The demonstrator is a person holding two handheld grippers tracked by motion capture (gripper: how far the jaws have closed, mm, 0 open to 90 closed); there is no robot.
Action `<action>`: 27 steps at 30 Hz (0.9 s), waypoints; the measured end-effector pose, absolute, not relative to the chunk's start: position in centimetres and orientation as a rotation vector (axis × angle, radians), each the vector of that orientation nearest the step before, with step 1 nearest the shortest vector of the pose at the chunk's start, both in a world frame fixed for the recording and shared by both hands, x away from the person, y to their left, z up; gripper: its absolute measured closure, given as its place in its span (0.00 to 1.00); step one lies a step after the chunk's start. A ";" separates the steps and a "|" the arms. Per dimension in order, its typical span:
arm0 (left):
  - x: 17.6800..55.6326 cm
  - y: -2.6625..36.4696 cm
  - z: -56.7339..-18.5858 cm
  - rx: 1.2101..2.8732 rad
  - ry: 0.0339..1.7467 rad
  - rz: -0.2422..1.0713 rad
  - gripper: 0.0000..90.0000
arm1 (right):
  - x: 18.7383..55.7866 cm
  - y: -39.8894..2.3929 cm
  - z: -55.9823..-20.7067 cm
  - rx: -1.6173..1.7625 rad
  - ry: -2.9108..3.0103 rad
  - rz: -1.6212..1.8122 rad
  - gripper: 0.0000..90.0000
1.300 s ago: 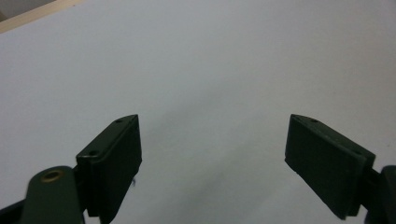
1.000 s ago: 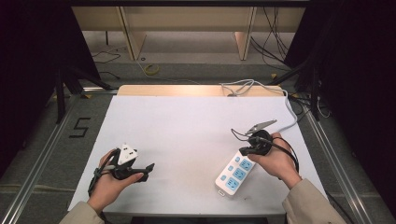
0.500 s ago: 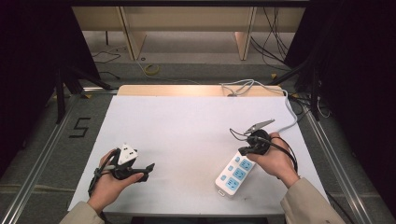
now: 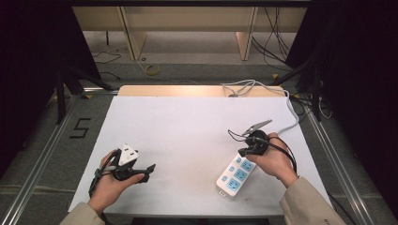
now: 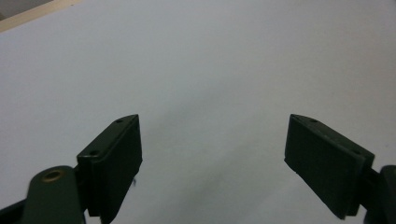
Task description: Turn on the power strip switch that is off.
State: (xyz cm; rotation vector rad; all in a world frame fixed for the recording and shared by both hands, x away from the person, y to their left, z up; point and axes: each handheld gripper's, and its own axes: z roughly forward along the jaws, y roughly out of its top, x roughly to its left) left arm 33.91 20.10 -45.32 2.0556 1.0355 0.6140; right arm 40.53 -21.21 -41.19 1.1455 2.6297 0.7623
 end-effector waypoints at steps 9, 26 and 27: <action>33.9 20.1 -45.3 2.056 1.035 0.611 0.21 | 40.8 -21.0 -41.6 1.144 2.646 0.740 1.00; 33.9 20.1 -45.3 2.058 1.033 0.613 0.21 | 41.1 -20.7 -42.0 1.145 2.668 0.702 1.00; 33.9 20.1 -45.3 2.056 1.035 0.612 0.21 | 41.1 -20.7 -42.0 1.147 2.666 0.702 1.00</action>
